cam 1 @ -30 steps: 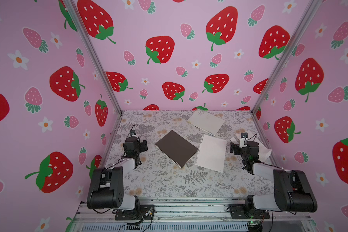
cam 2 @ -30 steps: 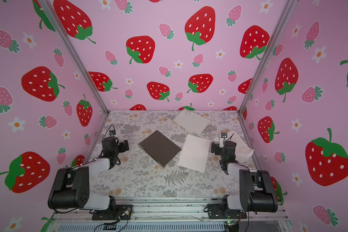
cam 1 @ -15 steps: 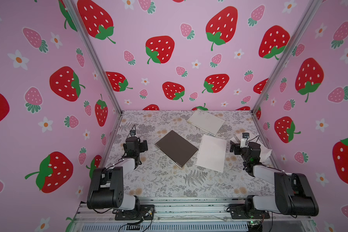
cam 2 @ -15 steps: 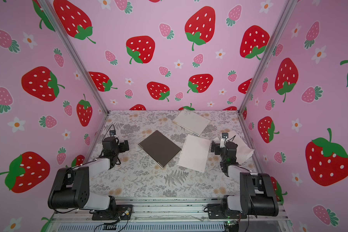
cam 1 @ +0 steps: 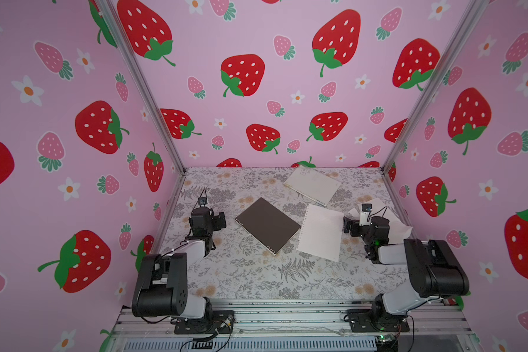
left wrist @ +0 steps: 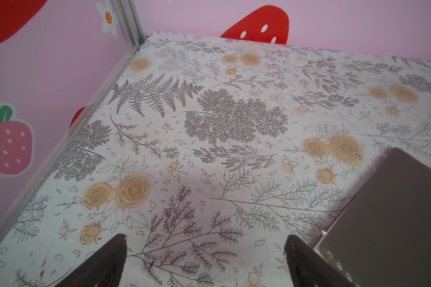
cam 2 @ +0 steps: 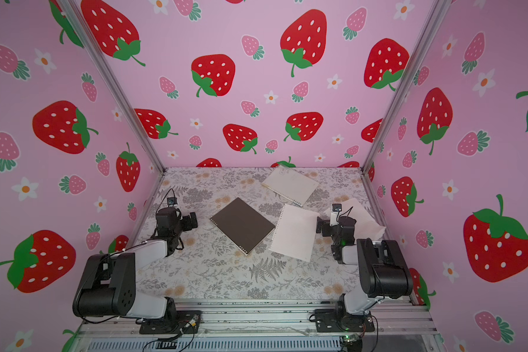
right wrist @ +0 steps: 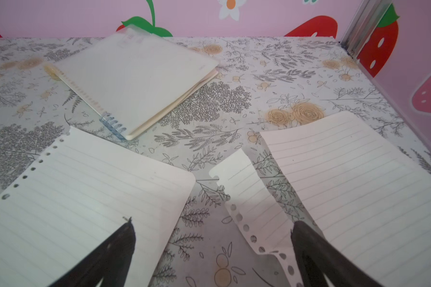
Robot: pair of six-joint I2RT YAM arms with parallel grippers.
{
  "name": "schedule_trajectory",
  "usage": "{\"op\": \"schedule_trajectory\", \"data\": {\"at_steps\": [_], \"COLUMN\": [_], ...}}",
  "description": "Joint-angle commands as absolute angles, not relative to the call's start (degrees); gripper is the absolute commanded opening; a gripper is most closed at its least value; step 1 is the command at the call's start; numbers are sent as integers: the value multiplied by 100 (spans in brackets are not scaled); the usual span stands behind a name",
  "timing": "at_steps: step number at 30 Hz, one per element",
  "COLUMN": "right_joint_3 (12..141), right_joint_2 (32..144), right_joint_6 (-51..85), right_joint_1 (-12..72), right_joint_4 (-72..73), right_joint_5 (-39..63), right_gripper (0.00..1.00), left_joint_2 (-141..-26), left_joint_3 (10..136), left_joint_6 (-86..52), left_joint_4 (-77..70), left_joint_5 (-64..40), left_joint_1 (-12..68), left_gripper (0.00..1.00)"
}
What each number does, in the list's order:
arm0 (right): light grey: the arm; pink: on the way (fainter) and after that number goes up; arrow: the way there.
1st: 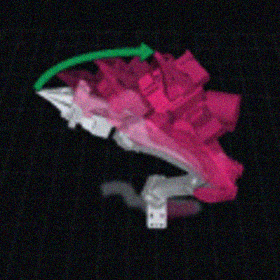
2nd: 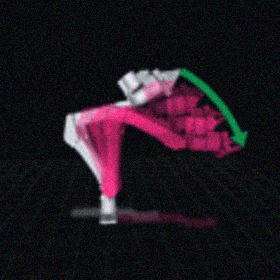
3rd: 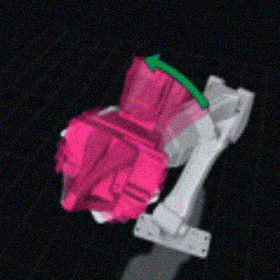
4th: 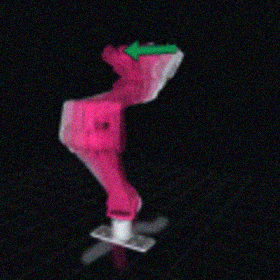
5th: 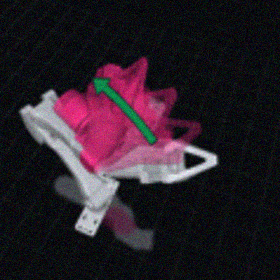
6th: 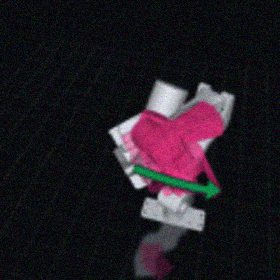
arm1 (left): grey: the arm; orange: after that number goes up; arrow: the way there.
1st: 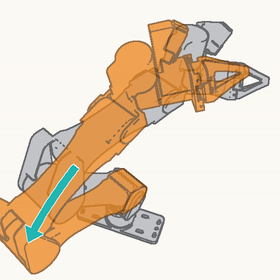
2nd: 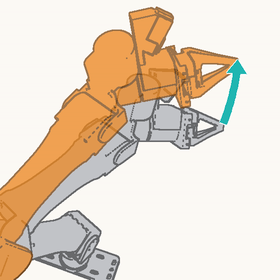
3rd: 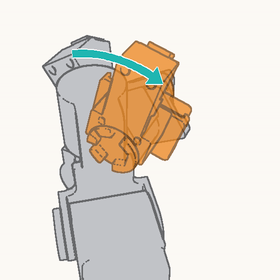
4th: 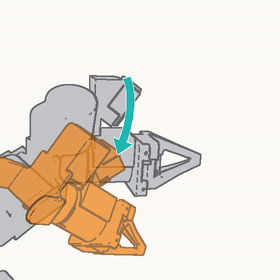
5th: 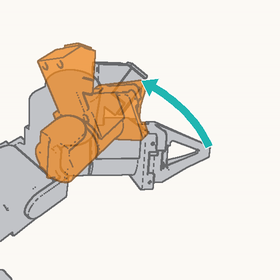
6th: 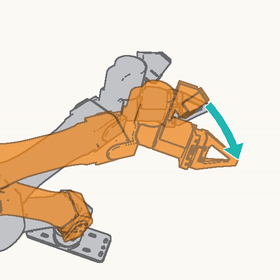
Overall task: Tear off pages from different notebooks
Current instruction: Reset both arms
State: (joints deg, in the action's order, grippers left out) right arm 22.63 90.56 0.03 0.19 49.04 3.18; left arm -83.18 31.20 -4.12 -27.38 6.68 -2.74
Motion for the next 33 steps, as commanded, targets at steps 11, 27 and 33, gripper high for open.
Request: {"op": "schedule_trajectory", "data": {"at_steps": [11,27,33], "right_joint_3": [2429,2637,2637], "right_joint_2": [8996,9035,9047], "right_joint_6": [134,431,431], "right_joint_1": [-10,-138,-140], "right_joint_4": [4823,4484,4483], "right_joint_5": [97,-176,-176], "right_gripper": [99,99,99], "left_joint_2": [-8859,-8872,-8907], "left_joint_3": [2506,2534,2610], "left_joint_6": [-440,-395,-457], "left_joint_4": [-4548,-4532,-4417], "left_joint_5": [1259,1363,1169], "left_joint_1": [62,143,36], "left_gripper": [100,99,100]}}
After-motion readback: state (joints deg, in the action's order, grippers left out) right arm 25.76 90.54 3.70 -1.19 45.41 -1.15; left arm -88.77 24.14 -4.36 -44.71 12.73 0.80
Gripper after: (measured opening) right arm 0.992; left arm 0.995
